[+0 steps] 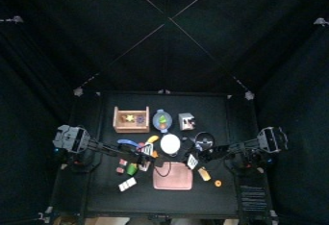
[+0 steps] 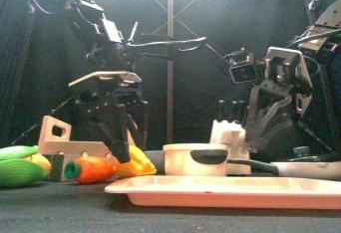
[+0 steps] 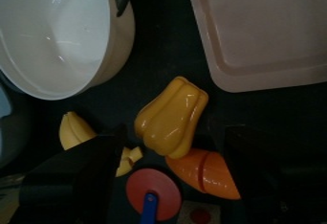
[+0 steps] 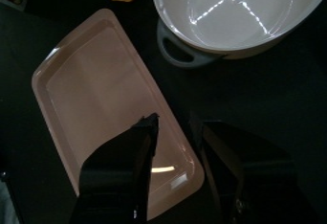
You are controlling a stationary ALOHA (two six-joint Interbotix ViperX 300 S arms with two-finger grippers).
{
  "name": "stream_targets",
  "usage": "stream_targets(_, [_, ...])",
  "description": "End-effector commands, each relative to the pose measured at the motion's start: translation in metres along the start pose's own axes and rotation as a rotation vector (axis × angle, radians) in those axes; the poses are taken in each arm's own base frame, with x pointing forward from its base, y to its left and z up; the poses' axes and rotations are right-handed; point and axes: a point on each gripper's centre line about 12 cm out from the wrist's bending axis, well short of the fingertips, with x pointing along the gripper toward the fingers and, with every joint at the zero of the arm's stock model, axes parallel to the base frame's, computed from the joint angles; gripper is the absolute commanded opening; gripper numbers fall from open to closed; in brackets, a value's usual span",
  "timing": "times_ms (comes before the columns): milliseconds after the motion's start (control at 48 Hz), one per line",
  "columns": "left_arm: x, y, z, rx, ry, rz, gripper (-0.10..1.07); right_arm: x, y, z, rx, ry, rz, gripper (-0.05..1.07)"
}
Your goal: Grab squash
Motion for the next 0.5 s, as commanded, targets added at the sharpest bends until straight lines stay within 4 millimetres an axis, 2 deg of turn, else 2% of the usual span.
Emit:
stream_targets(0, [0.0003,0.0018,0.0093,-0.014,-0.044,-0.007,1.00,-0.0033,0.0051,0.0061,0.004,-0.020,0.018,0.74])
stream_targets(250, [0.0066,-0.0009,0.0079,-0.013,-0.042,-0.014,0.98,-0.0033,0.0043,0.0043,0.015,-0.015,0.016,0.74])
stream_targets(479, [0.0051,-0.0007,0.0065,-0.018,-0.039,-0.014,0.88,-0.0032,0.0039,0.0046,0.018,-0.015,0.015,0.74])
